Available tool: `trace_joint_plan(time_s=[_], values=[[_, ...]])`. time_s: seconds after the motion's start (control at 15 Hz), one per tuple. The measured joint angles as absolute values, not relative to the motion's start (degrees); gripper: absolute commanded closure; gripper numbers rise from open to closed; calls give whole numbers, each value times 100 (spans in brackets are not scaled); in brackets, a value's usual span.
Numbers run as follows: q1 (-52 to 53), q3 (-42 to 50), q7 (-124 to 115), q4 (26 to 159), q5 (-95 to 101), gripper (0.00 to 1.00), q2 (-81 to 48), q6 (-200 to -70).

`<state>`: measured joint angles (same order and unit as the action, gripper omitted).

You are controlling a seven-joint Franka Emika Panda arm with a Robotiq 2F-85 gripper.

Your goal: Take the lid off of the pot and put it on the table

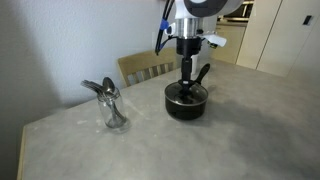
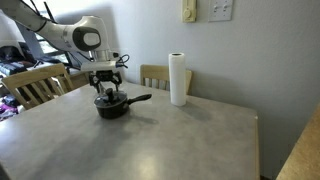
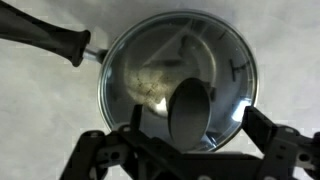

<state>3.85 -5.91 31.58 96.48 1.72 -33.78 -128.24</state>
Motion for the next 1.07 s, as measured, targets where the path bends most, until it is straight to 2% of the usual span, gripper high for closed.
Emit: trace_joint_plan(time_s=[0.07,0.6,0.67,1.07], values=[[386,-608,3158,9599,191,26,-3428,-12807],[384,-620,3150,9434,328,82,-3567,-12685],[384,-620,3140,9417,357,86,-3567,-12664],[383,-613,2922,9361,460,86,-3560,-12444]])
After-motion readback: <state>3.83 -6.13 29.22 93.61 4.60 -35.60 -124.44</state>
